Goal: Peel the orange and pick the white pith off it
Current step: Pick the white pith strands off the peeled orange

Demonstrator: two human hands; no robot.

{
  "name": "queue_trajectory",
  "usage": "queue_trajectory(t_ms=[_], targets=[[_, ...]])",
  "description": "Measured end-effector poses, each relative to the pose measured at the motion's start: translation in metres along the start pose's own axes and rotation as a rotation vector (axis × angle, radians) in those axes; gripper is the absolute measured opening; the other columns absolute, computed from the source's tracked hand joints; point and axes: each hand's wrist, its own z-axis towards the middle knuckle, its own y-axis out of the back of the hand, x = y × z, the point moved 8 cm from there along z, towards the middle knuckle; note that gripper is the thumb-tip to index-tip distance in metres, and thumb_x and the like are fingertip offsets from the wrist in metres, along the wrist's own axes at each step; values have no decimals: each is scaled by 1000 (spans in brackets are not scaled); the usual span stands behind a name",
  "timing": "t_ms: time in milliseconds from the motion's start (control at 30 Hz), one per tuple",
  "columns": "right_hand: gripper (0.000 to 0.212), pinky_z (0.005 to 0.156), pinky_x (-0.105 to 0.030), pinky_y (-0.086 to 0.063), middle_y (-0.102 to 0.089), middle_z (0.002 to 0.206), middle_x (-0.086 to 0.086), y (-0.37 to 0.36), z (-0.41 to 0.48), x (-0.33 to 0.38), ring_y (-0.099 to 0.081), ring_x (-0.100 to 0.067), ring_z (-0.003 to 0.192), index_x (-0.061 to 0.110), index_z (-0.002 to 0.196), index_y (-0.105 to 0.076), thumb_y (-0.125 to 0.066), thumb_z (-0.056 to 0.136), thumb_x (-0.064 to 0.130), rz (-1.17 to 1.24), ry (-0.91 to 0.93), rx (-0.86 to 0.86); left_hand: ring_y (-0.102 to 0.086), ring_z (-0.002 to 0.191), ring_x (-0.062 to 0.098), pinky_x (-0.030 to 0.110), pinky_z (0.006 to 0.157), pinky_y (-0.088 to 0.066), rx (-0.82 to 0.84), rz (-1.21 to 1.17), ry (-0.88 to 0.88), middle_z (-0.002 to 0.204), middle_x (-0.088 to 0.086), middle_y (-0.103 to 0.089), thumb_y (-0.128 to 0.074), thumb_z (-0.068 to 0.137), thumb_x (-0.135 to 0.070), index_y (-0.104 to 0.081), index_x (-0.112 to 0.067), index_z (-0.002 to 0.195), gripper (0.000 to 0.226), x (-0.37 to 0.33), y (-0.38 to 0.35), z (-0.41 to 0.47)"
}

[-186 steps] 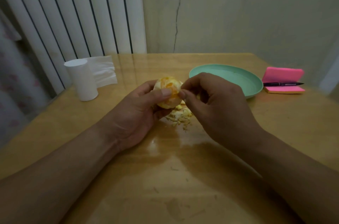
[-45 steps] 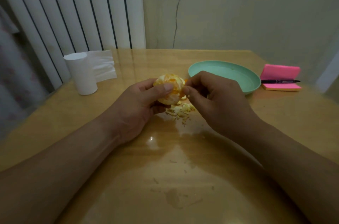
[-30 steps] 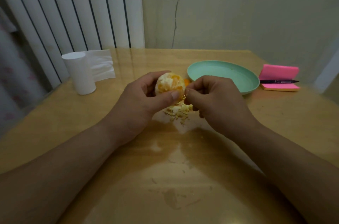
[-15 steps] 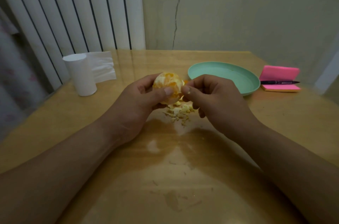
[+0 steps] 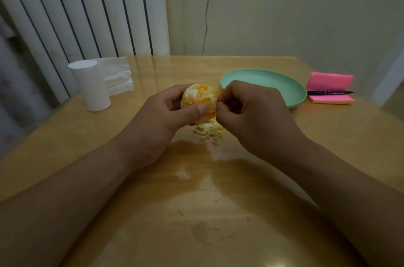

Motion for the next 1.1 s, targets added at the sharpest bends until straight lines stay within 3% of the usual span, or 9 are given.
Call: queue_trajectory(t_ms=[200, 433, 567, 633, 733, 800, 867, 1000, 1100], targets=[[6, 61, -37, -53, -64, 70, 11, 4, 0, 1, -61, -10, 65, 21, 86, -70, -74, 89, 24, 27, -7, -50, -69, 124, 34, 61, 113, -49, 54, -103, 18, 130, 12, -74, -77, 93, -33, -64, -13, 142, 54, 6, -4, 2], [10, 56, -16, -43, -64, 68, 9, 3, 0, -8, -56, -5, 62, 23, 84, -71, -78, 88, 19, 218, -106, -22, -71, 104, 19, 29, 85, -59, 90, -328, 70, 114, 7, -75, -65, 92, -23, -69, -6, 127, 39, 8, -9, 5], [8, 57, -30, -49, -68, 72, -4, -2, 0, -14, -56, -12, 60, 18, 85, -73, -77, 91, 14, 428, -180, 29, -71, 103, 16, 26, 86, -60, 122, -429, 119, 117, 6, -75, -61, 92, -26, -80, -16, 115, 31, 9, -10, 3], [9, 53, -28, -46, -68, 72, -7, -5, -1, -17, -54, -12, 57, 14, 85, -73, -75, 93, 11, 529, -220, 41, -72, 101, 15, 25, 83, -60, 126, -492, 146, 117, 7, -76, -59, 92, -25, -84, -18, 110, 32, 9, -10, 1], [13, 56, -22, -45, -68, 71, -5, -7, -1, -26, -56, -5, 57, 12, 84, -72, -71, 95, 7, 647, -292, 30, -73, 95, 15, 25, 79, -60, 125, -600, 187, 118, 9, -76, -71, 88, -26, -85, -16, 109, 27, 9, -8, 1], [12, 56, -27, -46, -69, 73, -6, -6, -1, -33, -56, -9, 59, 12, 86, -72, -70, 97, 10, 680, -336, 15, -70, 96, 18, 26, 80, -60, 166, -661, 200, 129, 16, -71, -90, 75, -31, -83, -13, 117, 47, 11, -9, 1], [13, 58, -26, -46, -73, 76, -2, -8, -1, -38, -57, -7, 60, 16, 89, -74, -68, 100, 17, 589, -339, 33, -66, 97, 21, 27, 81, -60, 169, -690, 225, 137, 22, -65, -93, 70, -34, -78, -9, 125, 62, 15, -8, 2], [25, 64, -30, -52, -75, 83, 10, -23, -4, -39, -64, -3, 71, 29, 104, -76, -55, 104, 16, 285, -313, 171, -65, 91, 21, 27, 77, -59, 86, -696, 270, 135, 22, -65, -75, 83, -31, -68, -5, 134, 58, 22, -5, 3], [18, 67, -36, -55, -74, 84, 12, -27, -5, -36, -65, -9, 73, 32, 102, -72, -55, 107, 26, 205, -281, 198, -66, 87, 19, 26, 73, -59, 48, -667, 287, 120, 17, -70, -68, 88, -30, -68, -5, 130, 49, 26, -4, 4]])
